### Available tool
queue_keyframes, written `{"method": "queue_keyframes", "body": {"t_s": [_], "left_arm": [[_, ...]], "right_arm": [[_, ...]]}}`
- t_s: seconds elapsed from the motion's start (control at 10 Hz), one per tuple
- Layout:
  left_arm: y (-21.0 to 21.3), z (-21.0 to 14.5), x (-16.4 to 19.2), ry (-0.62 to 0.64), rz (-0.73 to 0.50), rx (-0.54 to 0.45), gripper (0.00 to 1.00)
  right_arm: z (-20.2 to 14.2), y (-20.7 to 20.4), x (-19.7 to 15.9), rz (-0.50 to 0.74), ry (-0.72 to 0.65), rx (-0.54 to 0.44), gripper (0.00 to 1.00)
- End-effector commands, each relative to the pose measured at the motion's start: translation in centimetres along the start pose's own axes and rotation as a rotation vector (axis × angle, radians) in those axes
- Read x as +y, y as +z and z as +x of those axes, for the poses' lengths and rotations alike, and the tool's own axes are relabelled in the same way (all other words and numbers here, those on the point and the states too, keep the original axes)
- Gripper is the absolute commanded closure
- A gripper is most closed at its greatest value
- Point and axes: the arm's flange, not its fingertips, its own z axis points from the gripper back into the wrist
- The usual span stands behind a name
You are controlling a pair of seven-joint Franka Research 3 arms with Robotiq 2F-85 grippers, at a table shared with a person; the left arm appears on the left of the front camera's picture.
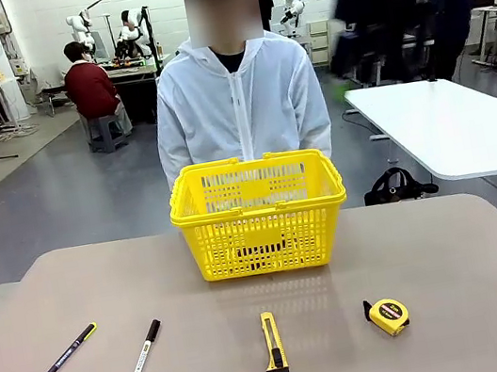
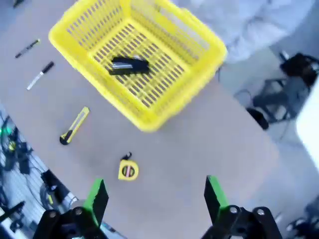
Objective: Place the items the person wants into the basket.
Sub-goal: Pick up the item the person points to and place it in the Market Basket.
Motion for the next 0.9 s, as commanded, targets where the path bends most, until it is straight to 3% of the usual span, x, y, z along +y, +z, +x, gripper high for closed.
{"method": "queue_keyframes", "body": {"t_s": [0.0, 0.2, 0.3, 0.8], "left_arm": [[0.2, 0.0, 0.0, -0.025, -0.013, -0.017, 0.0], [0.2, 0.0, 0.0, -0.025, -0.013, -0.017, 0.0], [0.2, 0.0, 0.0, -0.025, -0.013, -0.017, 0.0], [0.2, 0.0, 0.0, -0.025, -0.013, -0.017, 0.0]], "right_arm": [[-17.7, -1.8, -0.8, -0.042, -0.047, -0.068, 0.0], [-24.1, -2.9, -3.3, -0.023, -0.098, -0.1, 0.0], [-25.6, -3.4, -3.8, -0.018, -0.102, -0.101, 0.0], [-26.8, -5.6, -4.4, -0.017, -0.207, -0.083, 0.0]]}}
